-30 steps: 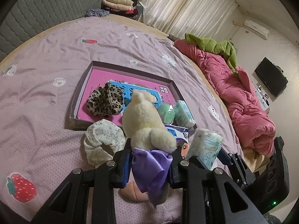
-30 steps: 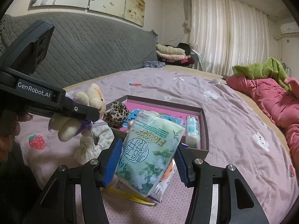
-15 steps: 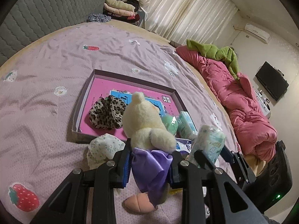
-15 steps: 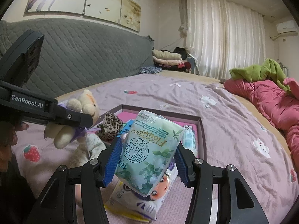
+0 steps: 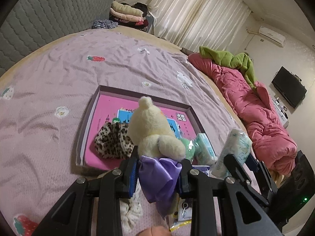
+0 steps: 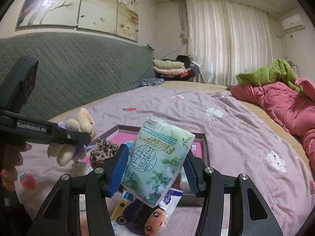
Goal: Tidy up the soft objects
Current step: 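Lift the small bear and green tissue pack and carry them over the tray, then lower the small bear and green tissue pack into the tray with both tools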
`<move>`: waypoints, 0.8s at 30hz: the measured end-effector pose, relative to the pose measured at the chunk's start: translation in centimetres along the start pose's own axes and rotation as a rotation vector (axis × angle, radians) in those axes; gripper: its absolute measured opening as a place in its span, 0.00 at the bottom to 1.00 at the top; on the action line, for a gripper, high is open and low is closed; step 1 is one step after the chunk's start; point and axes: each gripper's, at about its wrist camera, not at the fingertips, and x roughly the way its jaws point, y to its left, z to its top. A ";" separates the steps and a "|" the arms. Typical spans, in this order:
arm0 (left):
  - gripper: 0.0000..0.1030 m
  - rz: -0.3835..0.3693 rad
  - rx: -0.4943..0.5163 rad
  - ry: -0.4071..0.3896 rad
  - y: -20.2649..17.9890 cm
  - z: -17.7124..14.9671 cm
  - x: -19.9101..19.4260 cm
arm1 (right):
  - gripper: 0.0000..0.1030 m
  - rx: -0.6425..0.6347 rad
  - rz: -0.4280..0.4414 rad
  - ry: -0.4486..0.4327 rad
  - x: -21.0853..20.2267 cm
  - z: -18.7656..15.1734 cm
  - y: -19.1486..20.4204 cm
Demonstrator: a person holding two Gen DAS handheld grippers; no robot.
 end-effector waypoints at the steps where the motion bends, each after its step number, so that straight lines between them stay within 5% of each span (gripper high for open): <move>1: 0.30 0.002 0.003 0.000 0.0 0.1 0.2 | 0.54 0.003 -0.001 -0.004 0.1 0.2 -0.1; 24: 0.30 0.089 0.041 0.072 1.0 0.7 5.7 | 0.54 -0.004 0.009 -0.013 5.2 1.6 -1.2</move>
